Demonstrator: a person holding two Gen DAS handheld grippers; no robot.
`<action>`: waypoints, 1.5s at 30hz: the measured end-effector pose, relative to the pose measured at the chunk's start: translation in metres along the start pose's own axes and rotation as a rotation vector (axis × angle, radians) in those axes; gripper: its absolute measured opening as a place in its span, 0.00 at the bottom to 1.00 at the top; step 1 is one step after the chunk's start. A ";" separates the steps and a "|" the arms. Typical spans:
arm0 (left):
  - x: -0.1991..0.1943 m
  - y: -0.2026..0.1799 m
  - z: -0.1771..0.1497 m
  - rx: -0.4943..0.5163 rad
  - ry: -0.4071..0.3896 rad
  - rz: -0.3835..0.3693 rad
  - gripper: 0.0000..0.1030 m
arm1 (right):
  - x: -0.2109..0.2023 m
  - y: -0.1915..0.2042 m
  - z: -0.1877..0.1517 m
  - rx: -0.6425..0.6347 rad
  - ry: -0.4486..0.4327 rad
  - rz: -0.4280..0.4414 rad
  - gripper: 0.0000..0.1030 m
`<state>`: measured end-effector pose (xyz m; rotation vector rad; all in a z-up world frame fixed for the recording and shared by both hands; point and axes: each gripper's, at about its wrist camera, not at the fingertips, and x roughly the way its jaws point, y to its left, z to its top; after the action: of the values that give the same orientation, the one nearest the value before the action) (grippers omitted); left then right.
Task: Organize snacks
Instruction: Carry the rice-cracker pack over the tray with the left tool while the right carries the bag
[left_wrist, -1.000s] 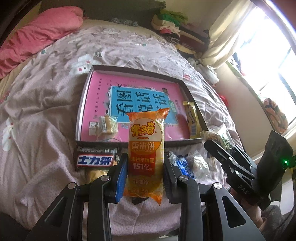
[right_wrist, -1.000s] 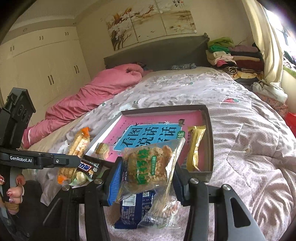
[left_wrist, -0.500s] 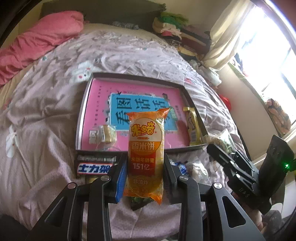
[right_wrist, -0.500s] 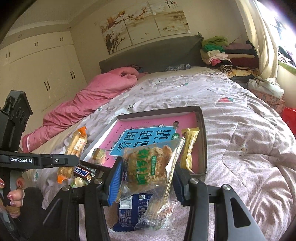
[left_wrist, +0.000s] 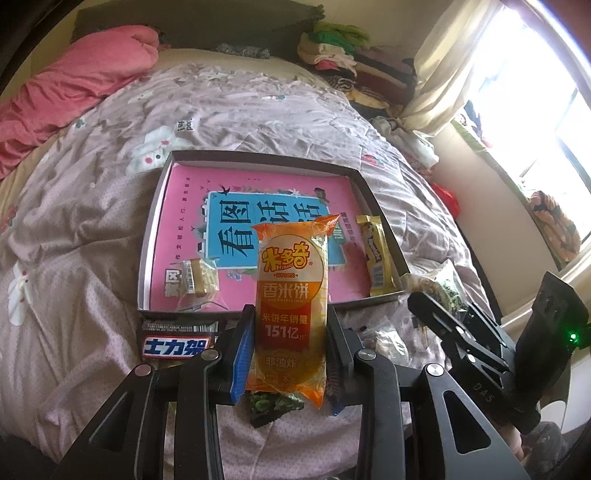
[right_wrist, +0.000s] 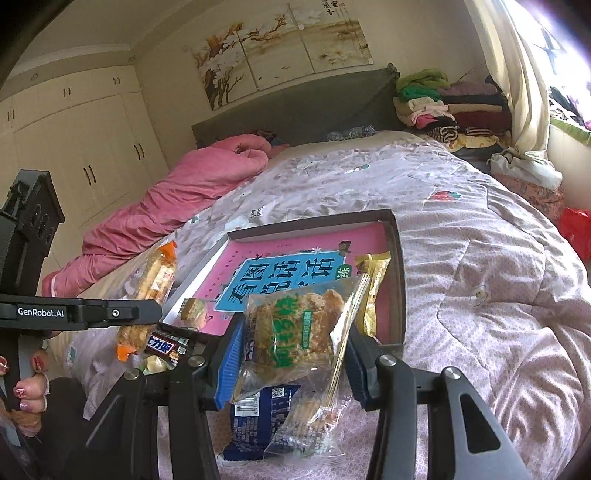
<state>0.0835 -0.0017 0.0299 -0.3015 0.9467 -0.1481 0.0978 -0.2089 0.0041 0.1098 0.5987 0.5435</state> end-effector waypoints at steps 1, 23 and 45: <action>0.000 0.000 0.001 -0.002 -0.006 -0.004 0.34 | -0.001 0.000 0.001 -0.001 -0.007 -0.002 0.47; 0.024 0.011 0.029 -0.032 -0.027 -0.006 0.34 | 0.013 -0.006 0.019 0.012 -0.036 -0.027 0.48; 0.061 0.009 0.039 -0.021 0.015 0.007 0.34 | 0.036 -0.011 0.035 0.002 -0.027 -0.027 0.47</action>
<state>0.1510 -0.0011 0.0011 -0.3162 0.9644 -0.1341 0.1476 -0.1979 0.0114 0.1108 0.5738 0.5140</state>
